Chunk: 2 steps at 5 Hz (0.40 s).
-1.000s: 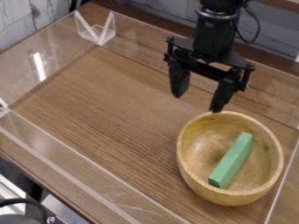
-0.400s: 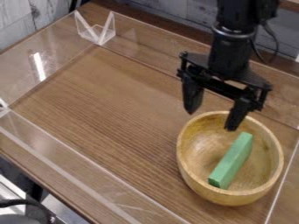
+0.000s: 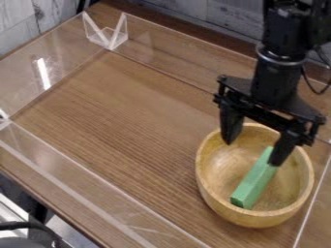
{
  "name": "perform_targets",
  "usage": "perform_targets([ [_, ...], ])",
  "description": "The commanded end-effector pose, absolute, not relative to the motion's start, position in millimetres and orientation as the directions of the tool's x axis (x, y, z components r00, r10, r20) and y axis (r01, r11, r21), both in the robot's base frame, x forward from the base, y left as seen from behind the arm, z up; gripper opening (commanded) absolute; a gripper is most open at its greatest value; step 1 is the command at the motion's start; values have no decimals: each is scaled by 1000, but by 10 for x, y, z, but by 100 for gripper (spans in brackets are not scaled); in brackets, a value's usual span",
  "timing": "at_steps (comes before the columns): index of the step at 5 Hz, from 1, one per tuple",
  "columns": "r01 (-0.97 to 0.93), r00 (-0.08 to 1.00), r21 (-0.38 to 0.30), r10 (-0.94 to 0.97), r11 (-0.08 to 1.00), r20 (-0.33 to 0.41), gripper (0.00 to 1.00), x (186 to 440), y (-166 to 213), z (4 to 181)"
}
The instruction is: Remove the green block from inside the brown bowl and put it on the table
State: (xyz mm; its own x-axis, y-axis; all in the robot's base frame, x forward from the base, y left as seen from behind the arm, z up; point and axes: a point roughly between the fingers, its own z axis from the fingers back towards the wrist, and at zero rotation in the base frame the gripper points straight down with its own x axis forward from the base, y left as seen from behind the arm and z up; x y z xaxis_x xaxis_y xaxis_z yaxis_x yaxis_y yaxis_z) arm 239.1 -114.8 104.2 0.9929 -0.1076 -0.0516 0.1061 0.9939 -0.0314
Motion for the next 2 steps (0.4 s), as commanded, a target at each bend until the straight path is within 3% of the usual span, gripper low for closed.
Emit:
perform_targets([
  [1, 114, 993, -52, -113, 992, 16, 100, 2399, -1234, 1162],
  [2, 118, 993, -56, -116, 991, 25, 100, 2385, -1287, 1120],
])
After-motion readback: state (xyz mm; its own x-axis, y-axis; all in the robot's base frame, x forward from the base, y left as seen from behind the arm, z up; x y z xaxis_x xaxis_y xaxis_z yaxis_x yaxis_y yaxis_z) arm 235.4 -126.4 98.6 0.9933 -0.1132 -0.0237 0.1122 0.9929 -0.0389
